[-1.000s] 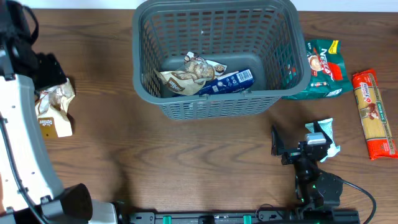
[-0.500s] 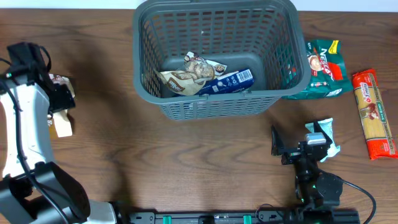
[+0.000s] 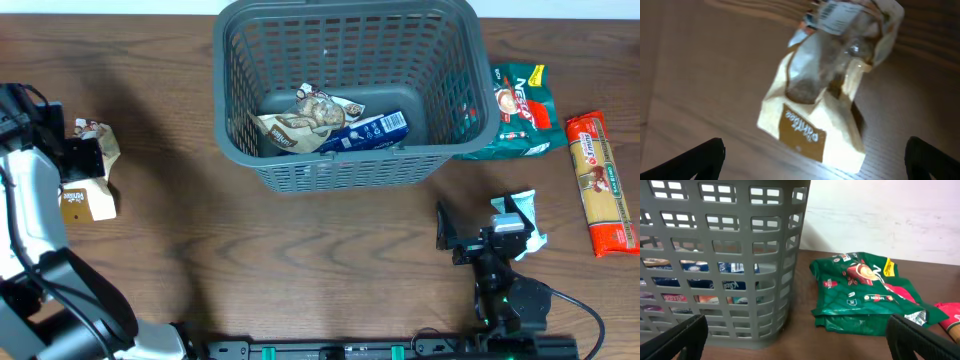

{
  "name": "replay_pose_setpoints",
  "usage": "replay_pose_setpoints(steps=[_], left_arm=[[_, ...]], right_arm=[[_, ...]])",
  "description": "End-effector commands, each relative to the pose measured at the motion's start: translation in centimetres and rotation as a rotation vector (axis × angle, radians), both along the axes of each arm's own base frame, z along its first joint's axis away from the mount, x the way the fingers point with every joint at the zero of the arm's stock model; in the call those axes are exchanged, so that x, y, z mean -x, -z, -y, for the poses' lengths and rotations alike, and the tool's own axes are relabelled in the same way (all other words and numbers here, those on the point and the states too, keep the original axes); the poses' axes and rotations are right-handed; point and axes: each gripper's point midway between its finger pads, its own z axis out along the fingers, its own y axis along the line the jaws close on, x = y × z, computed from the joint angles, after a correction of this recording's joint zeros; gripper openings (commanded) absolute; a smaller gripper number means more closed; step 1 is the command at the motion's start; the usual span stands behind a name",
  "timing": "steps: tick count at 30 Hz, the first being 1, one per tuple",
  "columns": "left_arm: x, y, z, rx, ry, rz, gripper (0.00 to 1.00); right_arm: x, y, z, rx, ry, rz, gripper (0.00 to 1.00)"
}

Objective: Pack container
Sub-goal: 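Withdraw the left gripper toward the remaining mushroom pouch, then close the left gripper on the second tan mushroom pouch and lift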

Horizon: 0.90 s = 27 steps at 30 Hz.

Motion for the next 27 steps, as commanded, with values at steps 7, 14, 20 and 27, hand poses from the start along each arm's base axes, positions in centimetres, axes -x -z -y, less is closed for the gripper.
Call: replay_pose_setpoints(steps=[7, 14, 20, 27], left_arm=[[-0.6, 6.8, 0.7, 0.107, 0.086, -0.127, 0.99], [-1.3, 10.0, 0.2, 0.121, 0.090, -0.153, 0.99], [-2.0, 11.2, -0.2, 0.103, 0.138, -0.158, 0.99], [-2.6, 12.3, -0.5, 0.094, 0.146, -0.150, 0.99]], right_arm=[[0.0, 0.0, 0.2, 0.012, 0.007, 0.002, 0.99], [0.0, 0.0, 0.2, 0.012, 0.007, 0.002, 0.99], [0.0, 0.0, 0.2, 0.012, 0.007, 0.002, 0.99], [0.0, 0.0, 0.2, 0.012, 0.007, 0.002, 0.99]])
